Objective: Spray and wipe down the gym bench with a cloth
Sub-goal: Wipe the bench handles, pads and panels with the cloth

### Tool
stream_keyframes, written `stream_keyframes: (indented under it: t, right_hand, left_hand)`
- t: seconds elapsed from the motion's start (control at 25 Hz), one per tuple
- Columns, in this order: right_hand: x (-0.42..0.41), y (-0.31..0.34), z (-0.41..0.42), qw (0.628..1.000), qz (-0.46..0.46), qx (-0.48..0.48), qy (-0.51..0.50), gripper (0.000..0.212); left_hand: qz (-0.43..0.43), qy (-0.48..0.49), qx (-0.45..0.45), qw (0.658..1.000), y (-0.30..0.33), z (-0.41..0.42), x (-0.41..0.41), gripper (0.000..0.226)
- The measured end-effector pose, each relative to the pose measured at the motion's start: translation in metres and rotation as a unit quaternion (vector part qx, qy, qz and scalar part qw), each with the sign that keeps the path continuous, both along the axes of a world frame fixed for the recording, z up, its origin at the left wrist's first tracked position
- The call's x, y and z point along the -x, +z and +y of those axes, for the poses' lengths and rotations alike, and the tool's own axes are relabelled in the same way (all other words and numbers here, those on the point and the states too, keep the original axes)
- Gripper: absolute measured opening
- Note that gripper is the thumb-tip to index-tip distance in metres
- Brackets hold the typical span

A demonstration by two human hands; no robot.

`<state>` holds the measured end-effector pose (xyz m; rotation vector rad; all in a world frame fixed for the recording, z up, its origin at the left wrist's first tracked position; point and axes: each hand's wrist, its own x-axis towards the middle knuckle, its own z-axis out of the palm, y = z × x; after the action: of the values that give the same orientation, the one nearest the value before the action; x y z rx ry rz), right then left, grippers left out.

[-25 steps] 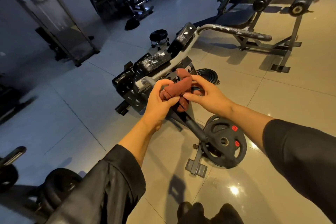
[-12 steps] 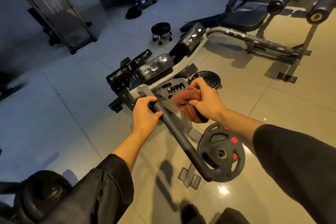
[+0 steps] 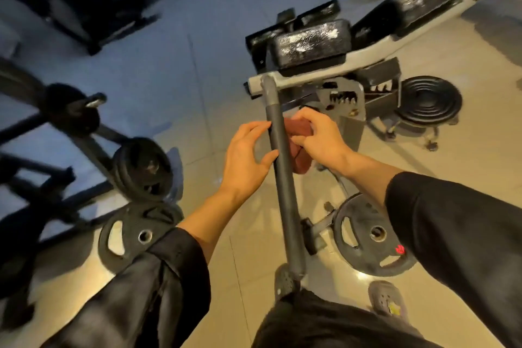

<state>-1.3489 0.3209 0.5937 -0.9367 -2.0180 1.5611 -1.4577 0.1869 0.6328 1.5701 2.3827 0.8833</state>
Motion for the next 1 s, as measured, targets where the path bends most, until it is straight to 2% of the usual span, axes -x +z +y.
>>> stream_keyframes:
  t: [0.08,0.2,0.32,0.4,0.52,0.64,0.92,1.0]
  right_hand:
    - [-0.018,-0.004,0.007,0.997,-0.007,0.003,0.074,0.024]
    - [-0.03,0.002,0.014,0.997,0.014,0.009,0.079,0.026]
    - [-0.039,0.002,0.002,0.986,0.018,0.082,0.142,0.028]
    - [-0.055,-0.005,-0.007,0.976,-0.015,0.099,0.193,0.034]
    - [-0.074,-0.012,-0.022,0.98,-0.025,0.063,0.189,0.028]
    - [-0.086,-0.016,-0.048,0.979,0.002,0.115,0.166,0.028]
    - [-0.133,-0.03,-0.112,0.981,-0.03,0.035,0.19,0.031]
    - [-0.142,-0.023,-0.111,0.978,-0.038,0.067,0.193,0.03]
  left_hand:
    - [-0.001,0.061,0.01,0.998,-0.001,-0.007,-0.026,0.05]
    - [0.003,0.128,0.038,0.991,-0.003,-0.021,-0.059,0.052]
    - [-0.013,0.182,0.075,0.98,-0.002,-0.038,-0.087,0.057]
    - [-0.029,0.199,0.094,0.975,-0.003,-0.047,-0.102,0.059]
    - [-0.042,0.209,0.112,0.971,-0.007,-0.058,-0.116,0.062]
    - [-0.055,0.209,0.105,0.971,-0.012,-0.076,-0.129,0.063]
    - [-0.076,0.187,0.082,0.976,-0.031,-0.13,-0.165,0.063]
    - [-0.097,0.185,0.096,0.973,-0.031,-0.133,-0.171,0.061]
